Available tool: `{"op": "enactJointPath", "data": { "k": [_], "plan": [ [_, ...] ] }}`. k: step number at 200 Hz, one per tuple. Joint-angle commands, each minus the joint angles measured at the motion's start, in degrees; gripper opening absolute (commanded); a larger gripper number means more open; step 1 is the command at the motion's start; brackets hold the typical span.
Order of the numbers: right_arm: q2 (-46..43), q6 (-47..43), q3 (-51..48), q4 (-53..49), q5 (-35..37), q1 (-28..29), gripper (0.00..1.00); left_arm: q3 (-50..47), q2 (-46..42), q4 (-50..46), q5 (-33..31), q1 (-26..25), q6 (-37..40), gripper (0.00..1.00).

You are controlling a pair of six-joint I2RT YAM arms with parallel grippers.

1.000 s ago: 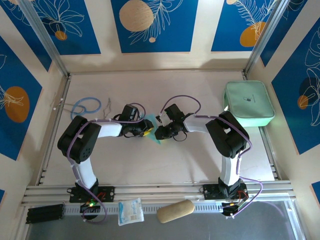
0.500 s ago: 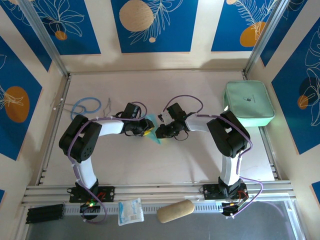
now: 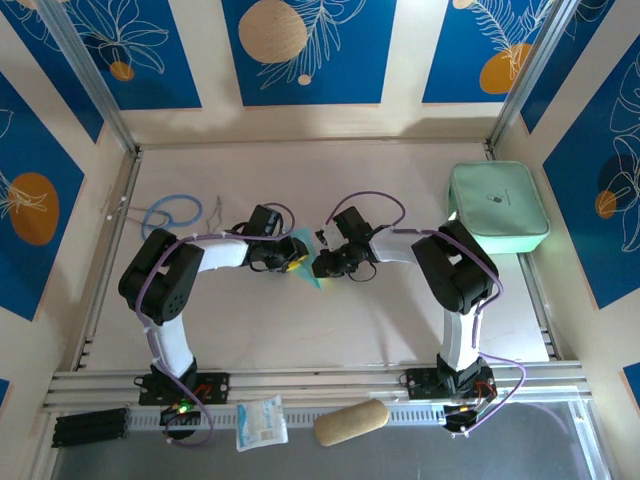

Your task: Fold a paper plane with a square sheet of paper (pick it up from the middle)

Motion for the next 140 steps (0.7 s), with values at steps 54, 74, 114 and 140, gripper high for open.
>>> {"op": "enactJointPath", "data": {
  "k": [54,74,114,140],
  "plan": [
    [1.91,1.16,0.13,0.73,-7.27,-2.43,0.07,-0.21,-2.68,-1.36,-1.87,0.13,0.75,0.37],
    [1.93,1.73,-0.14,1.26,-8.93,-3.12,0.07,-1.51,-5.37,2.05,-1.25,0.8,0.58,0.38],
    [2.43,3.11,-0.4,2.73,-12.87,-4.8,0.07,-4.73,-6.38,11.2,2.19,1.13,0.16,0.29],
    [3.07,3.6,-0.15,2.86,-14.63,-5.56,0.07,-5.64,-3.8,17.92,5.53,1.13,-1.59,0.23]
  ]
}}
